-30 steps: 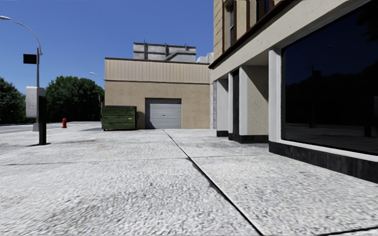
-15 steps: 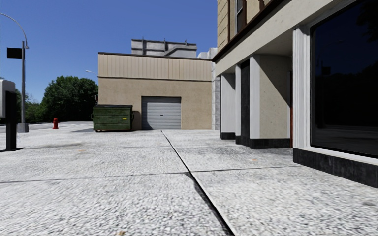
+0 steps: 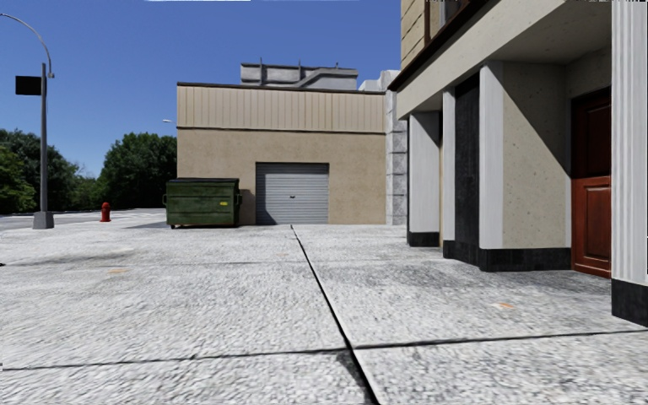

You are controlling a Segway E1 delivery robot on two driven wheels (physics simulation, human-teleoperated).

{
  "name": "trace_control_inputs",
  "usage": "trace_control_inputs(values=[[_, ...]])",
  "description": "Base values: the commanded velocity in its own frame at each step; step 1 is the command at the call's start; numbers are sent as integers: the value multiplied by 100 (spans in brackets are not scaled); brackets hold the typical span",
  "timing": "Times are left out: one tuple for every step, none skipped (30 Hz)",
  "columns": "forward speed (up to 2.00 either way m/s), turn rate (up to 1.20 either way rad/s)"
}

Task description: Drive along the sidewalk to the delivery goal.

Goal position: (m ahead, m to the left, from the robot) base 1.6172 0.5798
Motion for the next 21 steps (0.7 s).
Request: trace_control_inputs(values=[[200,31],[200,31],[200,29],[200,29],[200,29],[200,32],[200,43],[200,43],[200,53],[200,56],[200,59],[200,59],[200,60],[200,59],[200,59],[200,44],[200,0],[185,0],[0,0],[0,0],[0,0]])
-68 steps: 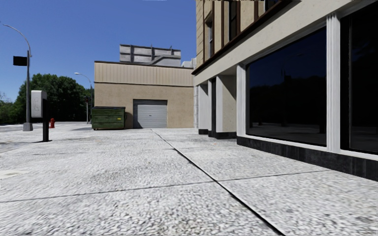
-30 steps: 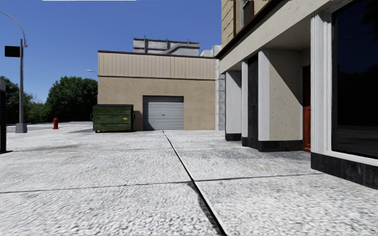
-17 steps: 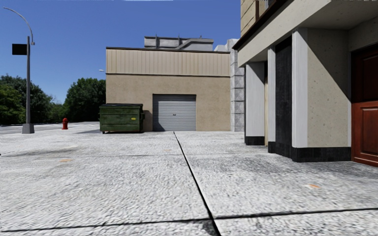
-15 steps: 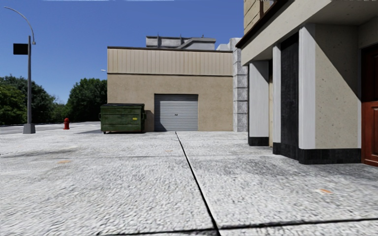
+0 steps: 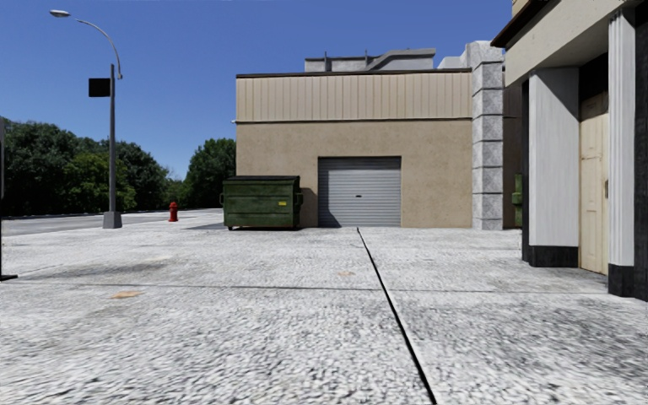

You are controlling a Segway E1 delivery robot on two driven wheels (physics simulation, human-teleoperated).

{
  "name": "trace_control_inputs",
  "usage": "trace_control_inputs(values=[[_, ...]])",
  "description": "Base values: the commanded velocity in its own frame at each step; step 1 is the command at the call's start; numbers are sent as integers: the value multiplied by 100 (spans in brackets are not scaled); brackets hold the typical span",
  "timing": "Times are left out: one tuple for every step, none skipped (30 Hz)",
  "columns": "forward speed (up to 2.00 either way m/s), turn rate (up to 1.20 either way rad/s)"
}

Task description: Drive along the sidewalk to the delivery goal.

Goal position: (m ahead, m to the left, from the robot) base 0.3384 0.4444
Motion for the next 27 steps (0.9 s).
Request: trace_control_inputs(values=[[0,0],[0,0],[0,0],[0,0],[0,0],[0,0],[0,0],[0,0],[0,0],[0,0],[0,0],[0,0],[0,0],[0,0],[0,0],[0,0],[0,0],[0,0],[0,0],[0,0],[0,0],[0,0],[0,0],[0,0],[0,0],[0,0],[0,0]])
